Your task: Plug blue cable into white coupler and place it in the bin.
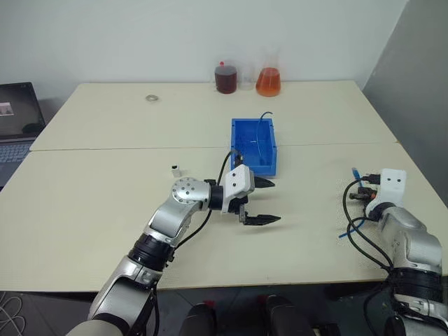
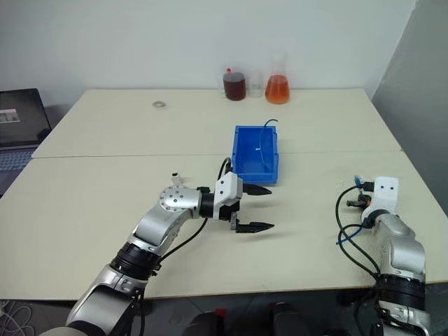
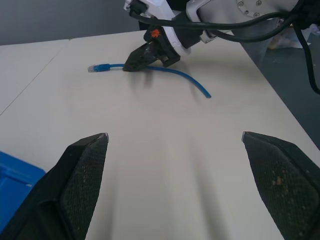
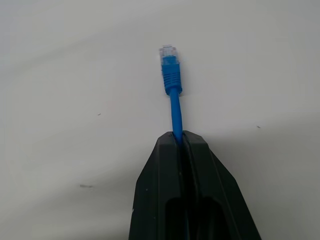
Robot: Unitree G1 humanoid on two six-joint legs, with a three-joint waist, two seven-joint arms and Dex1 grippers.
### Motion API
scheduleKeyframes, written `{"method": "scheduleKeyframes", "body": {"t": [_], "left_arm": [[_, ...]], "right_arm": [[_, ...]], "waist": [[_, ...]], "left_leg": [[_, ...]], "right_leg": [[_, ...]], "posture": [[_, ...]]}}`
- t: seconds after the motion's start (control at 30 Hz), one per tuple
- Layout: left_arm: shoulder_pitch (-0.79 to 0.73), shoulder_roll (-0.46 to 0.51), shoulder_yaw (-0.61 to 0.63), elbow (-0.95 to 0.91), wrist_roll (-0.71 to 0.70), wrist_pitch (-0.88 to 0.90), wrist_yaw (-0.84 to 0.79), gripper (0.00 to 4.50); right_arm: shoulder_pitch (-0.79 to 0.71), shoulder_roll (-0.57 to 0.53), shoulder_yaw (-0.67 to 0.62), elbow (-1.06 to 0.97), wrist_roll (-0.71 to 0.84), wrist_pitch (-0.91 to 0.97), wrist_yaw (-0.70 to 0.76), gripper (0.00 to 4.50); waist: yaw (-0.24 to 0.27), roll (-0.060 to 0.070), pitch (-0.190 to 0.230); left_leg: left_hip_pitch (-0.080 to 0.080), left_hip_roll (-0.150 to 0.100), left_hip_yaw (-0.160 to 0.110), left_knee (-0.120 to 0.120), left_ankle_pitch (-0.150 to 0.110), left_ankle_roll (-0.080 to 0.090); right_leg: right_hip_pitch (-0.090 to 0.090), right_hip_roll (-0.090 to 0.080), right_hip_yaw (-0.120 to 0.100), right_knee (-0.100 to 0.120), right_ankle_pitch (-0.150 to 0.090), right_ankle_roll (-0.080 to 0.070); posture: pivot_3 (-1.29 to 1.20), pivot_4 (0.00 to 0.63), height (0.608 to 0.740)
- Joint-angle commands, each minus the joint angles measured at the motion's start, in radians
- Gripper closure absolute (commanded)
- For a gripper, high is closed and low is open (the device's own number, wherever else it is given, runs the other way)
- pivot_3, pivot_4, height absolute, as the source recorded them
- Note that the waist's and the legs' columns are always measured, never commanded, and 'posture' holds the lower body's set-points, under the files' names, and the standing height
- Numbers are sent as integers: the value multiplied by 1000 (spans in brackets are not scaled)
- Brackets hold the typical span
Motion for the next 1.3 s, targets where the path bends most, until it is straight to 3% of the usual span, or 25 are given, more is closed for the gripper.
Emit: {"method": "scheduleKeyframes", "body": {"t": [0.03,0.17,0.27,0.47,0.6,0.77,0.97,1.13,1.3], "left_arm": [[57,48,62,-101,-34,13,10,0],[246,149,171,-282,-101,67,35,0],[437,194,267,-407,-93,46,112,0],[731,184,390,-591,-56,45,279,0],[910,130,414,-705,-47,73,397,0],[1024,69,427,-718,-13,32,492,0],[1063,20,420,-698,14,-19,559,0],[1076,11,409,-698,20,-28,576,0],[1076,26,415,-696,7,-21,570,0]], "right_arm": [[89,-146,98,-123,-2,-85,220,4435],[190,-381,206,-235,43,-212,580,4435],[131,-433,292,-246,82,-274,753,4435],[-175,-204,527,-95,-19,-382,758,4435],[-333,-15,652,47,-66,-445,773,4435],[-411,86,726,222,-136,-570,772,4435],[-451,129,765,396,-198,-683,803,4435],[-464,147,755,475,-213,-721,802,3443],[-458,143,729,459,-194,-701,807,2081]], "waist": [[0,1,0],[-5,3,2],[-9,2,3],[-18,-8,15],[-14,-8,18],[24,-8,19],[24,-7,19],[20,-7,20],[19,-7,20]], "left_leg": [[0,0,0,0,0,0],[0,0,1,0,0,0],[2,2,0,-1,0,1],[17,3,-1,0,0,0],[16,3,-1,0,0,0],[13,0,-4,0,-1,0],[13,-1,-2,0,-1,-1],[14,0,-2,0,-1,0],[14,0,-3,0,-1,0]], "right_leg": [[0,0,0,0,0,0],[-1,0,1,0,0,0],[0,0,0,0,-2,2],[15,0,-1,-1,-3,5],[15,0,-1,-1,-3,5],[14,-4,-4,-3,-1,-1],[14,-5,-4,-3,-1,-2],[14,-3,-4,-2,-1,-2],[14,-3,-4,-2,-1,-2]], "posture": [[0,150,740],[0,150,740],[0,150,740],[0,150,740],[0,150,740],[0,150,740],[0,150,740],[0,150,740],[0,150,740]]}}
